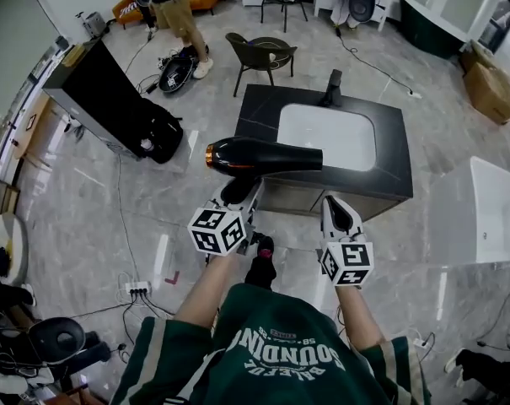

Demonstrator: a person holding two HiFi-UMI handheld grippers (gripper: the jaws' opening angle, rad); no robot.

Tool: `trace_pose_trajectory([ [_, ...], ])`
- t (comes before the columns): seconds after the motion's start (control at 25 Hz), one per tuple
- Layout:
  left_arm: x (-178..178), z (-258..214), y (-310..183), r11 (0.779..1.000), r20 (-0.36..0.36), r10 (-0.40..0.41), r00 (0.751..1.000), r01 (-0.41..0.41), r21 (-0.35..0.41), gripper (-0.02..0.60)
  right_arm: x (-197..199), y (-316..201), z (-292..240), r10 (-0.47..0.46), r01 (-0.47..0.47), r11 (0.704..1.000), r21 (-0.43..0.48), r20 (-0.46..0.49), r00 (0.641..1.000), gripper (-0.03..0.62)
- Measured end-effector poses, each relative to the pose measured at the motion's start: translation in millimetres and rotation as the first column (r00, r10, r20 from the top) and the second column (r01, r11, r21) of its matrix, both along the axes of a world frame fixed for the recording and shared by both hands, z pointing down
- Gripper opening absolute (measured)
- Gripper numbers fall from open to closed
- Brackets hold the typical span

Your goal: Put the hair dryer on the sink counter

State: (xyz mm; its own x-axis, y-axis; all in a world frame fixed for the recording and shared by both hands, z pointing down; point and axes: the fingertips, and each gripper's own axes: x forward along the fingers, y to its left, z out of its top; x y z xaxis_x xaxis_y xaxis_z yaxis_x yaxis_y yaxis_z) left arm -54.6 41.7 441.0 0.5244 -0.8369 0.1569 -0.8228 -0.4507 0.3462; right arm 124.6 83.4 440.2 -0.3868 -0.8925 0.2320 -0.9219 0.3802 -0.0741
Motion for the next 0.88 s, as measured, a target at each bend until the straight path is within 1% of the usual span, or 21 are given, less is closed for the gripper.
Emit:
trace_pose_trajectory([
  [0.16,1.1,-8.2,-50.8,1.0,-0.002,0.014,1.0,-0.014,-0.008,0.175,-0.7,-47.9,-7.7,0.01,-0.01,1.0,-0.008,-0.004,1.0,0.044],
  [0.4,-11.2,-11.4,-119.2,0.999,-0.006,0.032,0.999,-0.032,-0.005,0.175,-18.3,-116.3,-12.0,0.014,-0.014,1.0,-0.009,-0.004,1.0,0.044],
  [0.64,-20.5,-12.6,-167.3,0.999,-0.011,0.045,0.999,-0.045,-0.001,0.175,-31.9,-167.8,-10.4,0.018,-0.018,1.0,-0.017,-0.007,1.0,0.044],
  [0.88,-25.6,-5.5,-205.6,0.998,-0.014,0.065,0.998,-0.065,-0.014,0.175,-43.9,-203.4,-5.5,0.029,-0.029,0.999,-0.027,-0.012,1.0,0.044],
])
